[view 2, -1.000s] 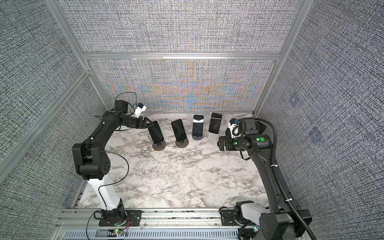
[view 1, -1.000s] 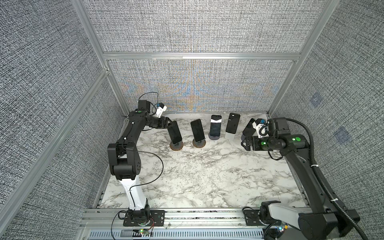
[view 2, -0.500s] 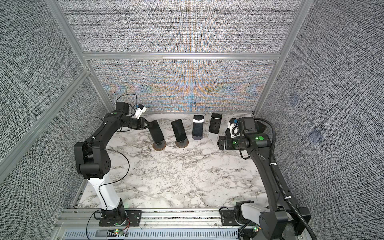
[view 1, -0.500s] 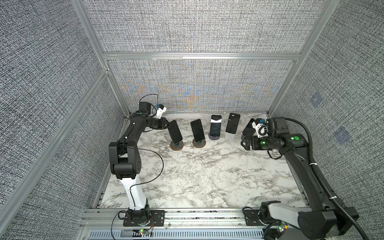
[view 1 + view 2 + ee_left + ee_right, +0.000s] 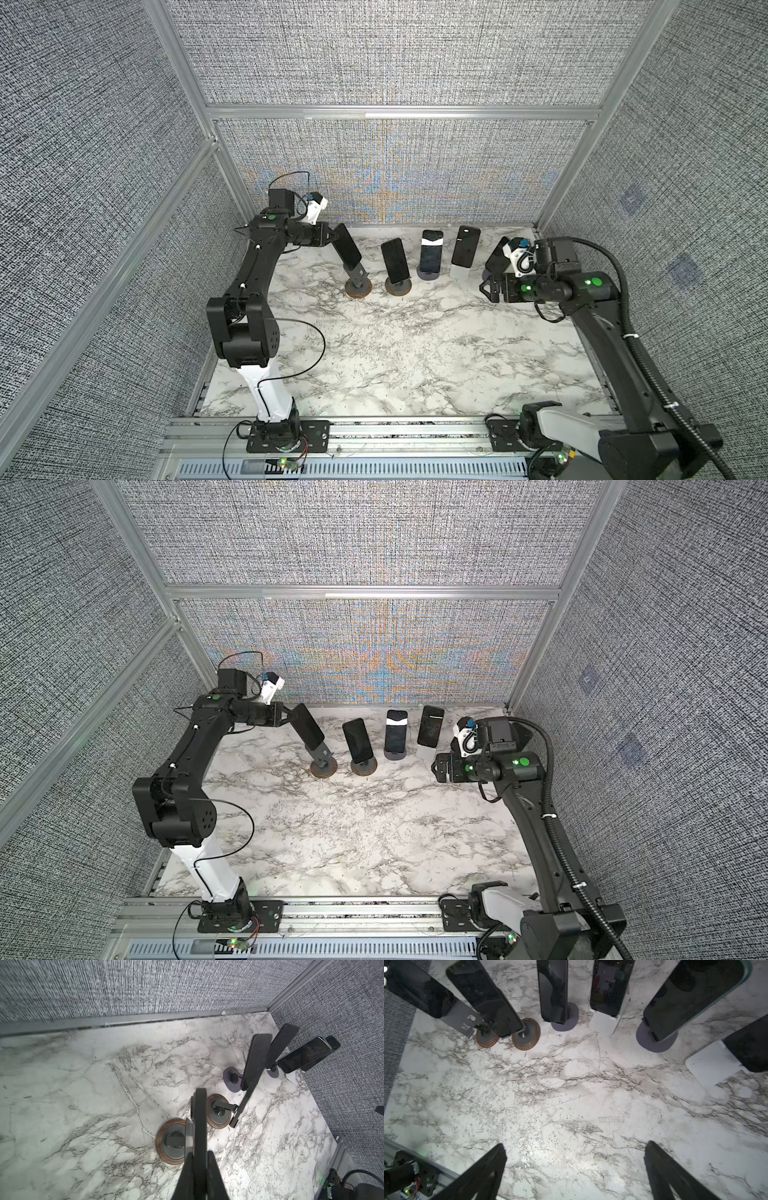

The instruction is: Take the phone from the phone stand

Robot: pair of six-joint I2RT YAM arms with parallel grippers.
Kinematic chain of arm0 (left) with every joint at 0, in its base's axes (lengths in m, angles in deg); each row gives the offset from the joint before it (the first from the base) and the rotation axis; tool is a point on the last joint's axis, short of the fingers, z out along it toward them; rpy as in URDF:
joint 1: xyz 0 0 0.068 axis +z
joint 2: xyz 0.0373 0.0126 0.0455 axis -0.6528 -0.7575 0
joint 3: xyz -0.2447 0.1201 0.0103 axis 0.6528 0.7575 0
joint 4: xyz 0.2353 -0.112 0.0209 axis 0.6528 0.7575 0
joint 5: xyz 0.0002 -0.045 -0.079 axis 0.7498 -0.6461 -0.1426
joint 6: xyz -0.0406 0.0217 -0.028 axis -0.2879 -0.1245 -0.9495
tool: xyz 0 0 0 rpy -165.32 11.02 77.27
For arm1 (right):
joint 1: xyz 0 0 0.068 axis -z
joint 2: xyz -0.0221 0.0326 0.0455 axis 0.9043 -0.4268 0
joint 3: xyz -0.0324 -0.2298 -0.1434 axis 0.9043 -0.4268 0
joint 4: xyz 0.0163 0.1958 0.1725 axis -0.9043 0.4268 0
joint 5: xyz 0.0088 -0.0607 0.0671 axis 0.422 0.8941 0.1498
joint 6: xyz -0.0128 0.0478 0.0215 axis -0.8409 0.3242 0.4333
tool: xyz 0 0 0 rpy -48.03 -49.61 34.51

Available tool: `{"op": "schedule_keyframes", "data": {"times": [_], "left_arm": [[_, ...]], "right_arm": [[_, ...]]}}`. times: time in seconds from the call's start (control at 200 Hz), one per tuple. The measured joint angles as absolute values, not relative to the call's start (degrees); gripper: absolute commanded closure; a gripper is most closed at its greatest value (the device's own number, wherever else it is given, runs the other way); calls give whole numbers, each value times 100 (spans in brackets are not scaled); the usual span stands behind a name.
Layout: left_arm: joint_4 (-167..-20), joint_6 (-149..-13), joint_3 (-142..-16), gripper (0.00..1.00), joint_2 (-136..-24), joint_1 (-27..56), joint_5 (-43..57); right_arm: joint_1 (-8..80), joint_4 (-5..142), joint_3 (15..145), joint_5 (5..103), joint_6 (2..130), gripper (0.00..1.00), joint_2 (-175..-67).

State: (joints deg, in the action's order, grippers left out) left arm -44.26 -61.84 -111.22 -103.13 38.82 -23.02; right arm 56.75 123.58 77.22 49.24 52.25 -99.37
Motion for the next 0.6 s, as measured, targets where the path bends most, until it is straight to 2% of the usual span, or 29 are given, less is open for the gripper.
{"op": "schedule_keyframes", "data": {"times": [0.16,0.305,0.5,0.595], "left_arm": [[-3954,-6055,-11234,100,-9753,3814,-2300],[-3593,-6064,-10639,100,-9227,3482,-2355],[-3796,-6936,-9483,100,-8711,2960,-2825],[-4216,-7605,-8989,100,-8547,2791,-3146]], "right_arm": [[5362,12063,7596,4288,5225,7,-9894],[4711,11798,7655,4054,5197,10,-10088],[3327,11543,8159,4741,5072,9,-10626],[2792,11482,8391,5160,5039,4,-10919]]}}
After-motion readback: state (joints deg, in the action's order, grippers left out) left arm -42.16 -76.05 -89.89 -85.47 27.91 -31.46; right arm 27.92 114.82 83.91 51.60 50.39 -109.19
